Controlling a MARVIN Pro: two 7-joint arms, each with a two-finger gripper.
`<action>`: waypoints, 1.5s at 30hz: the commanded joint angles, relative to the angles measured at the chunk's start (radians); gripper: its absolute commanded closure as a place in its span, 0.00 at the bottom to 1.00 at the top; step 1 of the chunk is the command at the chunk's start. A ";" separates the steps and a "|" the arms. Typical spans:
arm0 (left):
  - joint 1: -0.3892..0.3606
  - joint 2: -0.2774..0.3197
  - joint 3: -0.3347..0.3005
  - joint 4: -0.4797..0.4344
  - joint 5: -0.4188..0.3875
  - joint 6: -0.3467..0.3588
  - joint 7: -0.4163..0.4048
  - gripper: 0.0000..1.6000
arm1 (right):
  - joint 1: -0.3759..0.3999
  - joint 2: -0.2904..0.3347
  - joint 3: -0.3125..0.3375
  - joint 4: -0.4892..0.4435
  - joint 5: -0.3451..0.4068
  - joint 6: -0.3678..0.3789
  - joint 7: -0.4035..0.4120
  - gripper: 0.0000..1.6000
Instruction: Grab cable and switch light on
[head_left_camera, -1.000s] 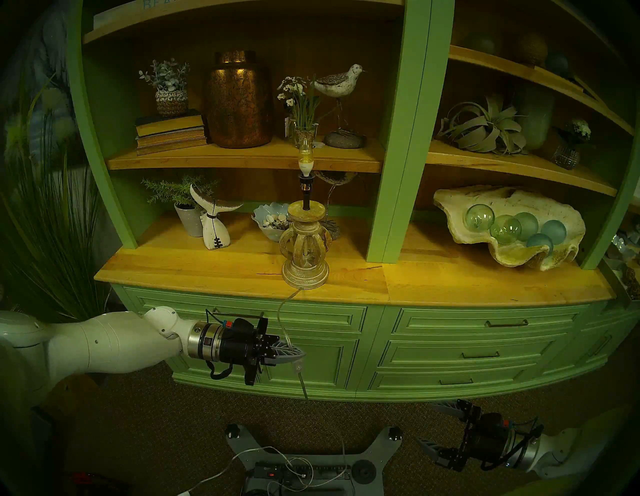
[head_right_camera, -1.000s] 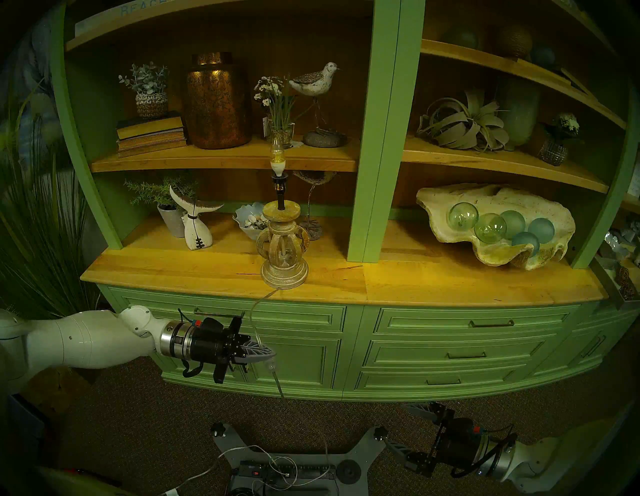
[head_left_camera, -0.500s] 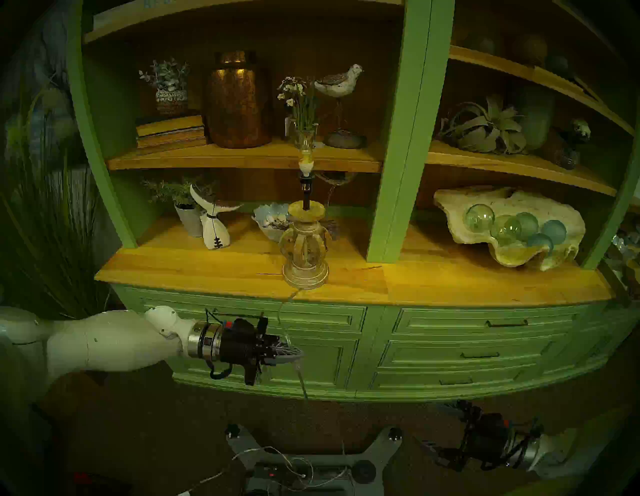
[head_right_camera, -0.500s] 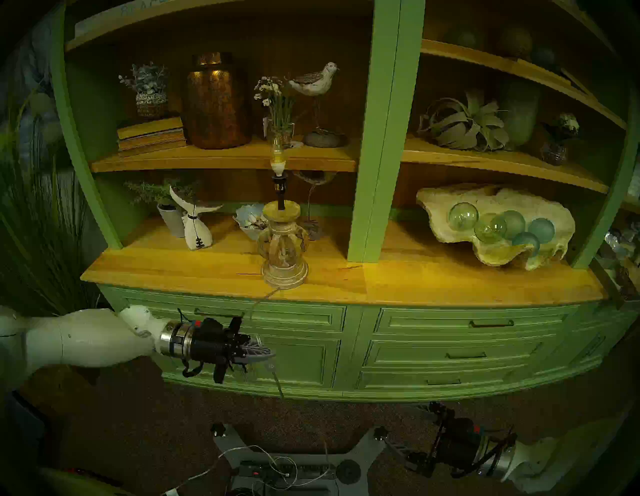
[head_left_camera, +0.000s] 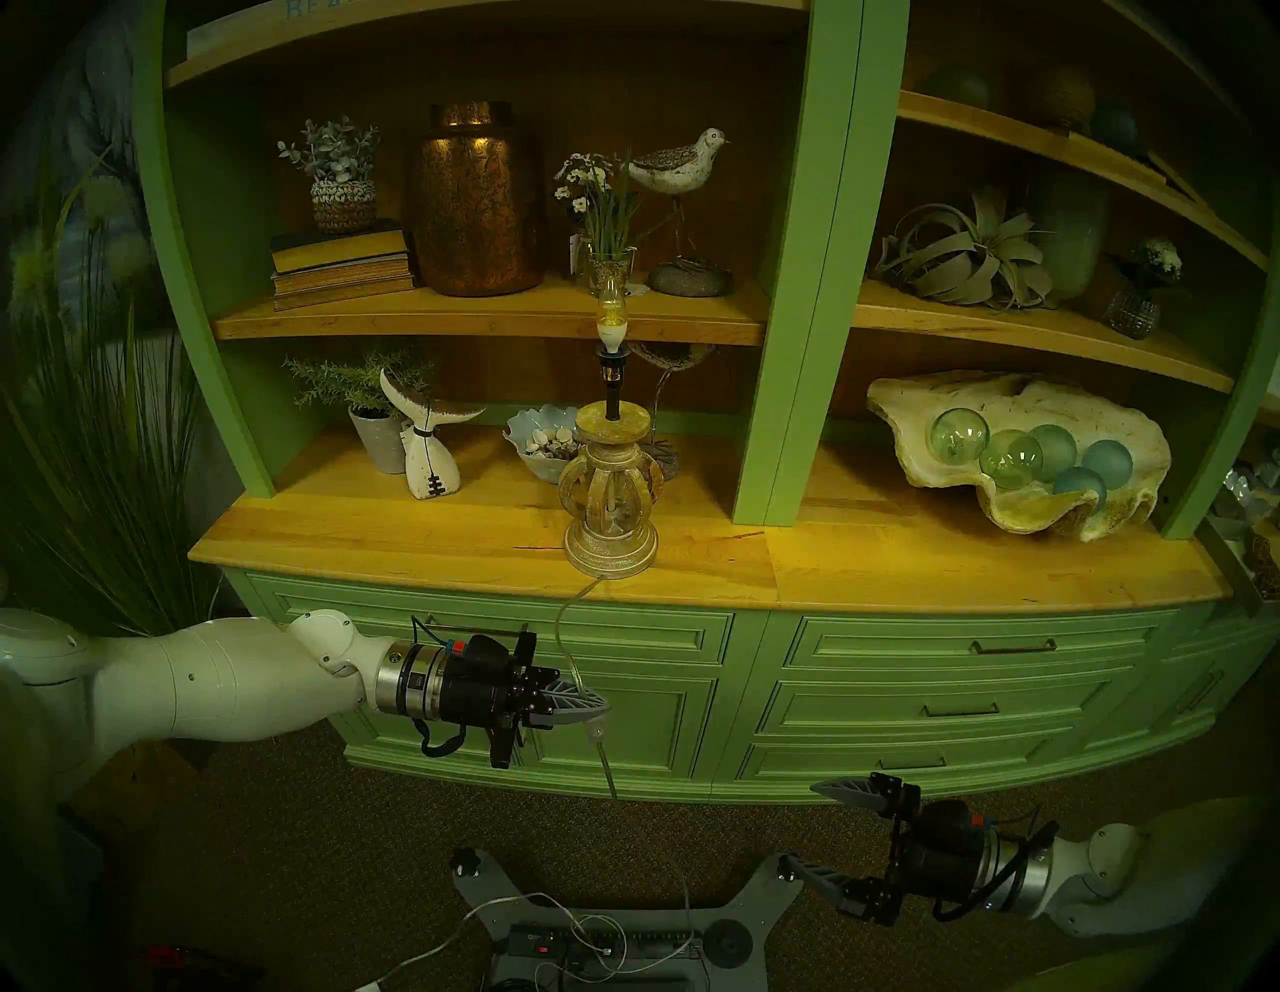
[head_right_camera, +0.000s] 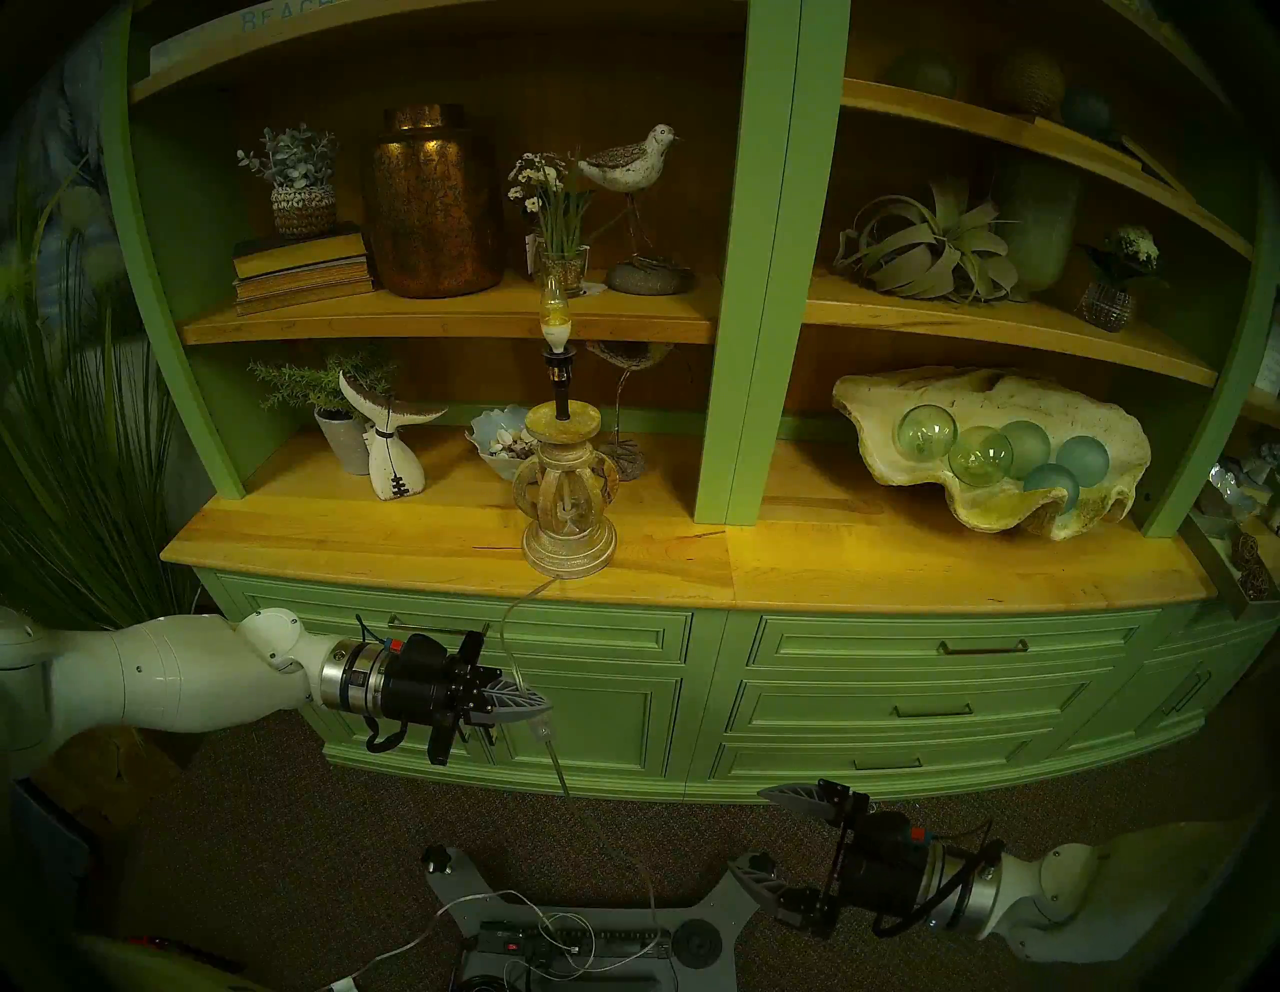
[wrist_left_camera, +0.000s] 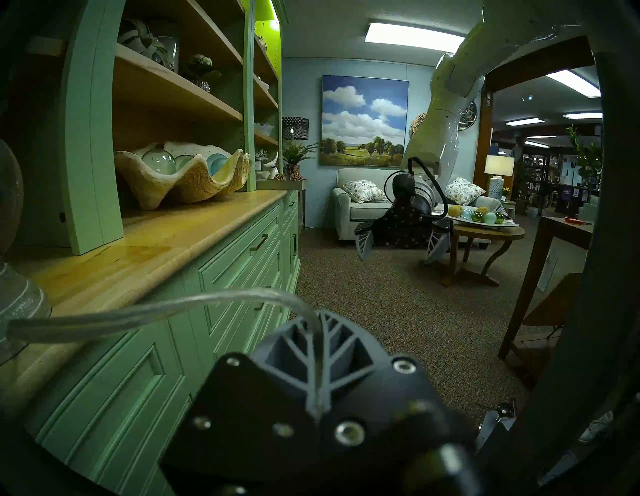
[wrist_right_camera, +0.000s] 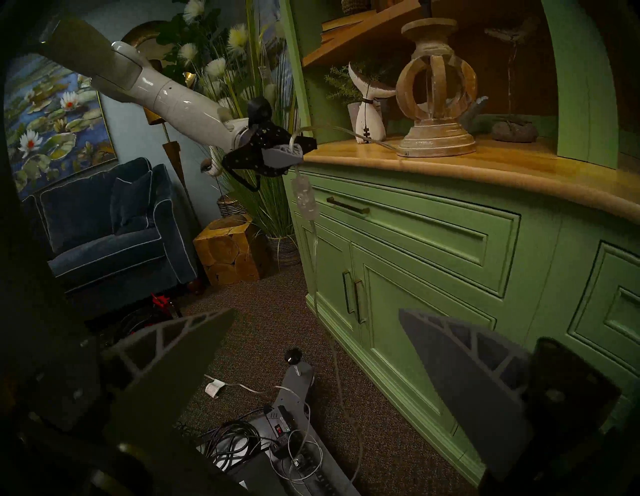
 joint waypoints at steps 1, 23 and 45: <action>-0.037 -0.001 -0.006 -0.012 -0.010 -0.009 -0.097 1.00 | 0.090 -0.054 0.048 -0.048 -0.026 0.055 0.036 0.00; -0.041 -0.001 0.002 -0.014 -0.005 -0.013 -0.082 1.00 | 0.310 -0.334 0.025 -0.045 -0.127 0.352 0.162 0.00; -0.044 0.000 0.009 -0.018 -0.002 -0.016 -0.070 1.00 | 0.517 -0.592 -0.030 0.117 -0.258 0.524 0.090 0.00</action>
